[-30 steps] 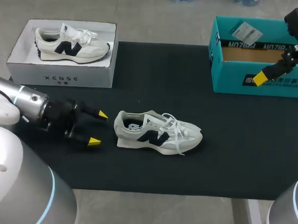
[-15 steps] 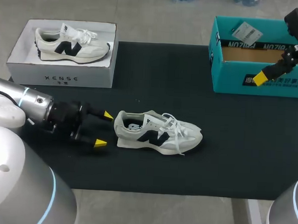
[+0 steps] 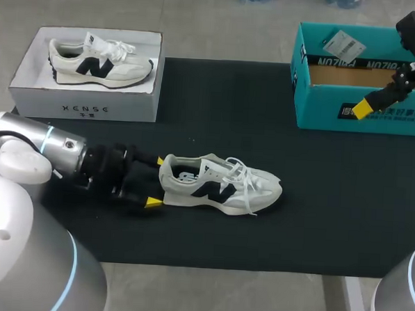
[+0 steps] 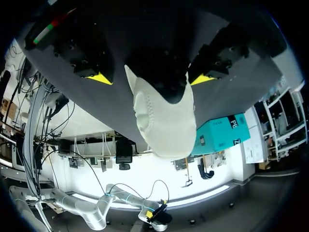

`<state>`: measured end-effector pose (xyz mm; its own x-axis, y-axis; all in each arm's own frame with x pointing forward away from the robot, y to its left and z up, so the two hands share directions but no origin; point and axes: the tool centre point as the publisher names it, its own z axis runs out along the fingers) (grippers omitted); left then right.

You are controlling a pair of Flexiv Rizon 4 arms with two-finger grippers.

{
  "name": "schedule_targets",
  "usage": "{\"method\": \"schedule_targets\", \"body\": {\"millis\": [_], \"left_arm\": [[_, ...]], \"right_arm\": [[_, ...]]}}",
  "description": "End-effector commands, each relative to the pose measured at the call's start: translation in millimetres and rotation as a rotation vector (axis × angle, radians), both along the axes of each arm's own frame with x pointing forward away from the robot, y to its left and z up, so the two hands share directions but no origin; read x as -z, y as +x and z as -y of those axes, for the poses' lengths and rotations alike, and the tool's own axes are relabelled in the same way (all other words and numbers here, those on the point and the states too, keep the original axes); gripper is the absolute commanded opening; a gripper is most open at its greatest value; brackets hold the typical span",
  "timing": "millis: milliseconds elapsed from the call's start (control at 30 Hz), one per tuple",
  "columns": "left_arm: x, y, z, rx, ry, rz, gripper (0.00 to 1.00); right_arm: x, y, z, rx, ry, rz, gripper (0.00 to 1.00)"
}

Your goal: Take the shoe out of the shoebox, open the shoe tongue, remove and reinsert the insole, then place the shoe into the shoebox

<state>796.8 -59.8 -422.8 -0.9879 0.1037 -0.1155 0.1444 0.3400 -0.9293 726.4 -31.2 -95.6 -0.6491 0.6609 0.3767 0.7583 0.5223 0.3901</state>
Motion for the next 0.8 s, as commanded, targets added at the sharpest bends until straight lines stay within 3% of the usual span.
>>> {"method": "schedule_targets", "body": {"millis": [33,467,500,533,800], "left_arm": [[3,2.0,8,-0.003,-0.001,-0.001,1.00],[10,6.2,17,-0.040,0.015,0.012,0.98],[10,5.9,18,-0.057,0.015,0.021,0.33],[11,5.7,18,-0.054,0.014,0.019,0.00],[14,5.4,22,-0.083,0.026,0.023,0.00]], "right_arm": [[0,2.1,-1,-0.002,-0.002,-0.004,1.00],[0,2.1,-1,-0.002,-0.002,-0.004,1.00],[0,2.1,-1,-0.002,-0.002,-0.004,1.00],[0,2.1,-1,-0.002,-0.002,-0.004,1.00],[0,2.1,-1,-0.002,-0.002,-0.004,1.00]]}}
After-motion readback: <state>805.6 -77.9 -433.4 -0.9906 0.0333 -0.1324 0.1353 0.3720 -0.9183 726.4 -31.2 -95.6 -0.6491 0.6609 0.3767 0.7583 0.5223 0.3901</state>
